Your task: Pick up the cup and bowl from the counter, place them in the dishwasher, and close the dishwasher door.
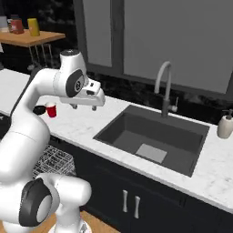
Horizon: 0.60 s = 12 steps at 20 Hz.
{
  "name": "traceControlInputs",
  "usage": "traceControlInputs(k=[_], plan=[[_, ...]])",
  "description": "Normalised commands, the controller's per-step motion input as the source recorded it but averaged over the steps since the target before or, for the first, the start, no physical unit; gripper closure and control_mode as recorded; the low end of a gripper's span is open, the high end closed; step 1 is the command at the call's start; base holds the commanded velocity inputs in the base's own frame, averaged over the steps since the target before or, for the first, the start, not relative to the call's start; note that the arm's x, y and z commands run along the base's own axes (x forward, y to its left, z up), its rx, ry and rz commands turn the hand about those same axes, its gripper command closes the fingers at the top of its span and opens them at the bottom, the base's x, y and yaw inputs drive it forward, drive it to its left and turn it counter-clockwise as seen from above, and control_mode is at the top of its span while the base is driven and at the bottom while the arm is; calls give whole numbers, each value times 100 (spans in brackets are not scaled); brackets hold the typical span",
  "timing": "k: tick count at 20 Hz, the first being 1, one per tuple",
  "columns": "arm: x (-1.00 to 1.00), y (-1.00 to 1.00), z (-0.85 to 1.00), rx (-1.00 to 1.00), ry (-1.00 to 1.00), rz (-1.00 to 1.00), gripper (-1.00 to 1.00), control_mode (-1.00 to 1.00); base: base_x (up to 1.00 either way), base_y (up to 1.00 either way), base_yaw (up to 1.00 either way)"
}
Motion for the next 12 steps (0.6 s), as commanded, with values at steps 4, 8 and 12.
traceControlInputs(k=[4,8,12], plan=[[0,0,0,0,0,0,-100,100,-18,-67,63],[0,0,0,0,0,0,-100,100,-6,-58,59],[0,0,0,0,0,0,-100,100,2,-43,56]])
